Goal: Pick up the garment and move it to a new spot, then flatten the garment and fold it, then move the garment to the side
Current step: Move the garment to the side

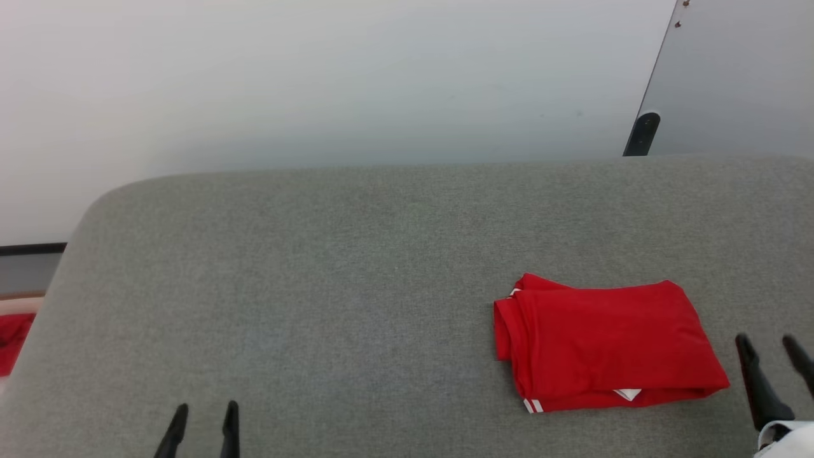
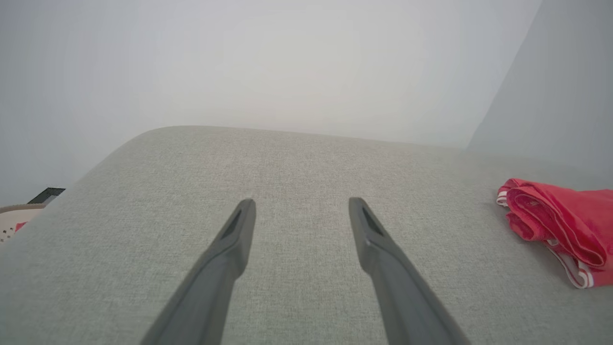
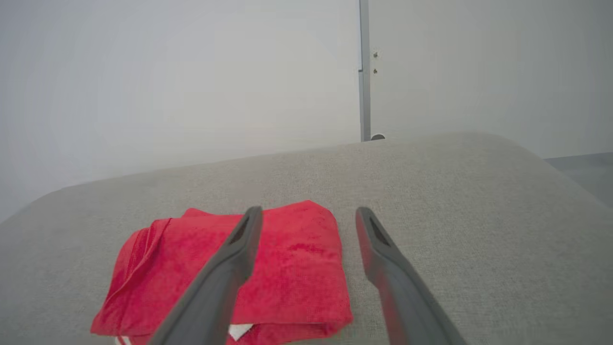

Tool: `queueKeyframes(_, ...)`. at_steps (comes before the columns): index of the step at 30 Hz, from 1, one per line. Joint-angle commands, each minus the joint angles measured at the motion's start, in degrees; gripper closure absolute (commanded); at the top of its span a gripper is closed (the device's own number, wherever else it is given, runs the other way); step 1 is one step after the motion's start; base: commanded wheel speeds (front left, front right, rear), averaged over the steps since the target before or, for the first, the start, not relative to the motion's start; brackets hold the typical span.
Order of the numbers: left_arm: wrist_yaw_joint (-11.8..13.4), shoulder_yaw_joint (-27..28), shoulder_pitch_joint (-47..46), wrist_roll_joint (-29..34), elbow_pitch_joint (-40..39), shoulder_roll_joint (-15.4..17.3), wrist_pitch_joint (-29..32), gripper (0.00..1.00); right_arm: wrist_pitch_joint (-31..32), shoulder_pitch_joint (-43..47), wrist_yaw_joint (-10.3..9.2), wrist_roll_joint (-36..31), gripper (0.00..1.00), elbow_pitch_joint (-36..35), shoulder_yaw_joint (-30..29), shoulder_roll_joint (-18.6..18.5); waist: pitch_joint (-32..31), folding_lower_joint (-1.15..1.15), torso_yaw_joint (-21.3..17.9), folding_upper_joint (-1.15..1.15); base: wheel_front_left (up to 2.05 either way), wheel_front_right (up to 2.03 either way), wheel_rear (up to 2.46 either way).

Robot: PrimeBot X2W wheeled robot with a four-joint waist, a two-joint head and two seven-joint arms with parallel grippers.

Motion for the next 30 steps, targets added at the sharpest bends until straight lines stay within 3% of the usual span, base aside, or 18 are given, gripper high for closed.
queueKeyframes(1, 0.1, -0.3, -1.0, 0.6, 0.5, -0.2, 0.1, 0.0, 3.1, -1.5, -0.1, 0.1, 0.0, 1.3, -0.3, 0.4, 0.4, 0.0, 0.4, 0.0, 0.0, 0.0, 0.0)
queueKeyframes(6, 0.0, -0.8, -3.1, 0.5, 1.3, -0.8, 0.1, 0.0, 17.1, -7.4, -0.1, -1.3, 0.0, 5.3, 0.4, -0.1, 2.4, 0.0, 0.9, 0.0, 0.0, 0.0, 0.0)
queueKeyframes(7, 0.0, -0.8, -3.1, 0.5, 1.3, -0.8, 0.1, 0.0, 17.1, -7.4, -0.1, -1.3, 0.0, 5.3, 0.4, -0.1, 2.4, 0.0, 0.9, 0.0, 0.0, 0.0, 0.0)
queueKeyframes(8, 0.0, -1.0, -4.2, 0.5, 1.6, -0.9, 0.1, 0.0, 22.7, -10.5, -0.1, -2.0, 0.0, 6.3, 1.4, -1.0, 3.8, 0.0, 1.1, 0.0, 0.0, 0.0, 0.0)
queueKeyframes(10, -0.1, -1.2, -5.3, 0.4, 1.8, -1.0, 0.1, 0.0, 28.1, -13.6, -0.1, -1.3, 0.0, 7.8, 2.0, -1.0, 5.2, 0.0, 1.3, 0.0, 0.0, 0.0, 0.0)
queueKeyframes(11, -0.1, -1.2, -5.3, 0.4, 1.8, -1.0, 0.1, 0.0, 28.1, -13.6, -0.1, -1.3, 0.0, 7.8, 2.0, -1.0, 5.2, 0.0, 1.3, 0.0, 0.0, 0.0, 0.0)
queueKeyframes(13, -0.1, -1.7, -7.3, 0.3, 2.1, -1.1, 0.1, 0.0, 36.4, -18.1, -0.1, -0.5, 0.0, 10.5, 2.7, -2.0, 7.3, 0.0, 1.8, 0.0, 0.0, 0.0, 0.0)
queueKeyframes(19, -0.3, -2.6, -10.8, 0.0, 2.6, -1.0, 0.1, 0.0, 48.7, -24.7, -0.1, -0.7, 0.0, 15.3, 4.0, -3.6, 11.4, 0.0, 3.3, 0.0, 0.0, 0.0, 0.0)
queueKeyframes(25, -0.3, -3.3, -13.1, -0.4, 2.9, -0.9, 0.1, 0.0, 53.0, -26.7, -0.1, -0.2, 0.0, 16.5, 3.2, -4.5, 14.2, 0.0, 4.5, 0.0, 0.0, 0.0, 0.0)
queueKeyframes(30, -0.3, -3.9, -14.9, -0.9, 3.1, -0.7, 0.1, 0.0, 52.9, -27.1, -0.1, -0.8, 0.0, 18.4, 2.9, -3.1, 16.3, 0.0, 5.0, 0.0, 0.0, 0.0, 0.0)
